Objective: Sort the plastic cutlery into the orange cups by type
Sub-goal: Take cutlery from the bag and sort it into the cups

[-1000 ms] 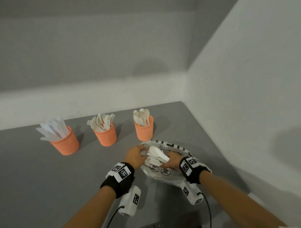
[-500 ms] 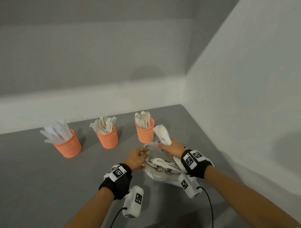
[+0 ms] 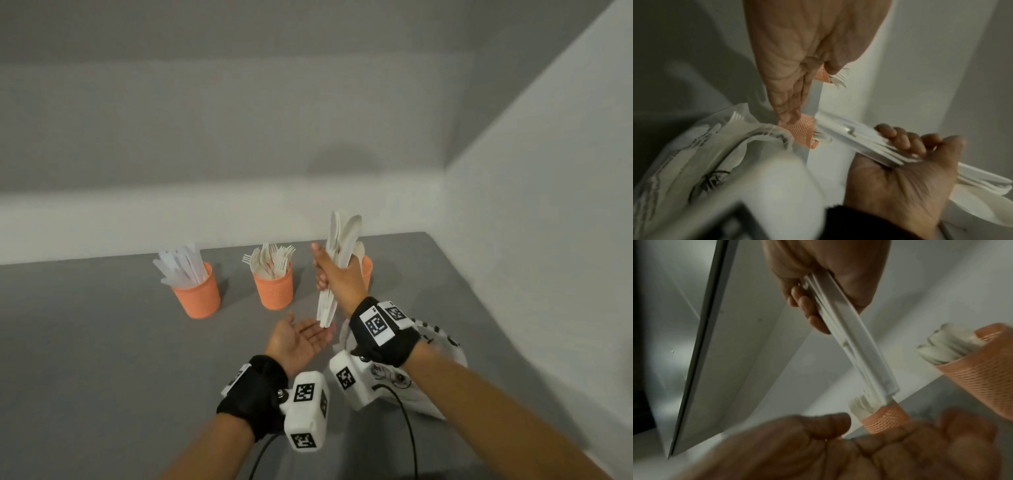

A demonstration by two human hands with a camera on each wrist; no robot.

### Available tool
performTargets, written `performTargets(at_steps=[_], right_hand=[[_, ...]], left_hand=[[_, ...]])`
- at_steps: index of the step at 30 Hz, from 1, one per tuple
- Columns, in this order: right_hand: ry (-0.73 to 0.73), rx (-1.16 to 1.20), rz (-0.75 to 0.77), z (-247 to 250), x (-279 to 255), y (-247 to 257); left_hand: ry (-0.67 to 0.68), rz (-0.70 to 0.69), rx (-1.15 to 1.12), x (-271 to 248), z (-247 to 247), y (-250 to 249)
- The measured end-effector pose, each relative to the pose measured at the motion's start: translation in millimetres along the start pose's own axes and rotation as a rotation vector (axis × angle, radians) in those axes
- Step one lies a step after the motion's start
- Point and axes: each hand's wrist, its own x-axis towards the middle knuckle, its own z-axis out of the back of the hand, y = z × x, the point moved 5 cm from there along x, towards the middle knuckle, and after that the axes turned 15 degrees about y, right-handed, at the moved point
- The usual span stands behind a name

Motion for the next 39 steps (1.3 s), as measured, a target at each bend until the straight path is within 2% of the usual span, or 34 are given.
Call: performTargets(at_steps=[4,6,8,10,12,16,20,25,28,30,33,35,36,39], right_hand=[[0.035,-0.082,-0.005,-34.6,0.1,-17.6],[0.002,-0.038,-0.081,-45.7,1.8,-31.6],[-0.031,0.031,-0.178,-55.0,6.3,-43.5],[-0.046,0.061,-0.259,-62.7,14.7,-54.5],[-0.043,0.015,-0.317,-70.1,23.0,-62.3],[0.102,-0.041,-0.334,-98.7,31.2,-71.8],[0.286,-0.196,-0.410,-120.5,28.4,-85.1],[0.456,-0.014,-0.530,-131.2,29.8,-95.6],[0.577,0.146,-0.615,-136.3,25.4,-96.2],[0.600,0.218,-0.628,-138.7,21.6,-96.9],[0.503,0.238,-0.613,-143.0,22.5,-98.0],[0.339,0.106,-0.526,-137.9,30.9,-100.1],[0.240,-0.004,-0.469,-130.9,35.9,-100.8],[0.012,-0.258,-0.350,-106.4,46.7,-103.6]], left_hand=[[0.061,-0.065,-0.080,-4.6,-0.9,-21.7],[0.088,-0.064,-0.040,-8.7,2.5,-32.7],[0.128,-0.007,0.077,-11.3,11.0,-39.6],[0.133,0.038,0.309,-15.0,18.8,-49.2],[0.137,0.010,0.535,-16.9,24.0,-64.6],[0.147,-0.158,0.790,-13.5,30.7,-107.7],[0.123,-0.207,0.868,-11.4,39.2,-138.9],[0.162,-0.186,0.852,-9.9,44.3,-149.7],[0.159,-0.113,0.805,-8.7,50.1,-155.4],[0.195,-0.074,0.765,-7.6,49.3,-156.6],[0.252,-0.082,0.700,-6.2,46.0,-157.8],[0.228,-0.111,0.747,-5.0,44.7,-162.5],[0.176,-0.143,0.801,-2.4,45.9,-166.3],[-0.092,-0.290,0.902,1.8,49.9,-175.4]])
